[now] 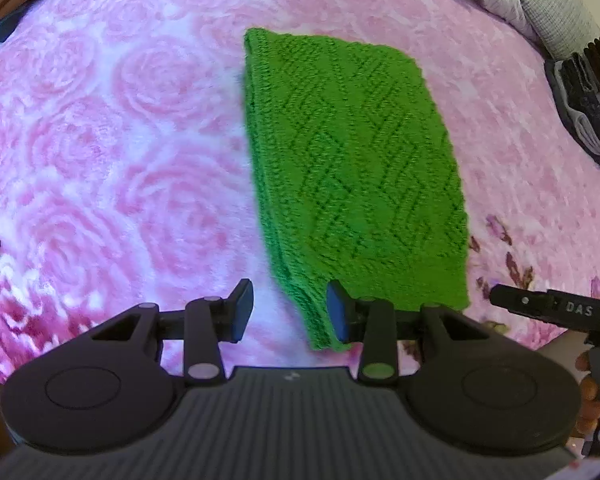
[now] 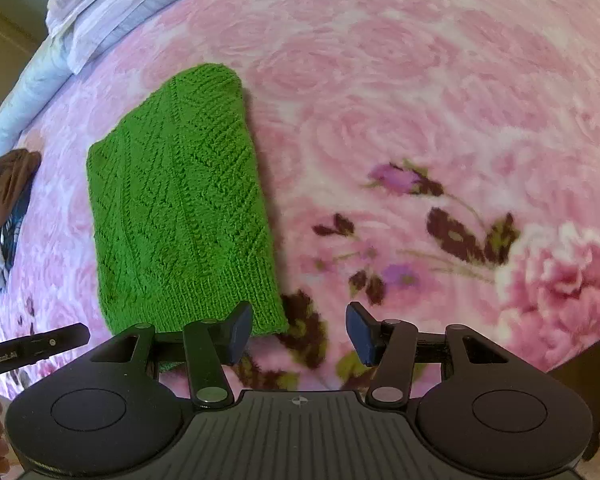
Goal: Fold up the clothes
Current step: 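Open the left gripper and pull both grippers back from the folded vest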
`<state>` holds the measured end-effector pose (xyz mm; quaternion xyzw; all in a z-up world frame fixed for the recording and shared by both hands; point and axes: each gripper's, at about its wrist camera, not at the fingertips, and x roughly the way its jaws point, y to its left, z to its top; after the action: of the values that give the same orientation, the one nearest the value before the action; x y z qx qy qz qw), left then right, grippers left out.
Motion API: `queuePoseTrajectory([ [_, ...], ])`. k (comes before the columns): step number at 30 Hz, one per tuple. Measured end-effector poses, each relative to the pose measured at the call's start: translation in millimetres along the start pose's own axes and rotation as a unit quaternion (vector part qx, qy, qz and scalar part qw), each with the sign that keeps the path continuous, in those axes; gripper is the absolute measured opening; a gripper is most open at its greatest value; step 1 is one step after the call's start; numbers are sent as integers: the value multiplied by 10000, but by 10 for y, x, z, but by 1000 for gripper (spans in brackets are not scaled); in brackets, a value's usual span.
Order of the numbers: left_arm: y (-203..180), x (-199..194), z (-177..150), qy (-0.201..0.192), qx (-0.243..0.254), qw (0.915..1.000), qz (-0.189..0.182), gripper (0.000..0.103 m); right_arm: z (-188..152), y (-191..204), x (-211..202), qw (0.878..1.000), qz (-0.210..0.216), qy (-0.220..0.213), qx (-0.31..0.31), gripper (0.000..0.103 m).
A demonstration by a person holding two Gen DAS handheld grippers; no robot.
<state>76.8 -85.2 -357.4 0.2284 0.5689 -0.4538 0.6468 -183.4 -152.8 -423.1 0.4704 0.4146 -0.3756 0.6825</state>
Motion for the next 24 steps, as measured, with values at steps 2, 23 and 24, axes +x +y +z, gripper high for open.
queuePoseTrajectory([
  [2, 63, 14, 16, -2, -2, 10000, -35, 34, -26, -33, 4, 9999, -2, -24, 117, 49],
  [23, 361, 156, -320, 24, -1112, 9906, -792, 46, -118, -472, -1, 9931, 426, -355, 1035, 52],
  [24, 373, 149, -333, 0, -1132, 9905, -783, 46, -136, -504, 5, 9903, 622, -378, 1183, 54],
])
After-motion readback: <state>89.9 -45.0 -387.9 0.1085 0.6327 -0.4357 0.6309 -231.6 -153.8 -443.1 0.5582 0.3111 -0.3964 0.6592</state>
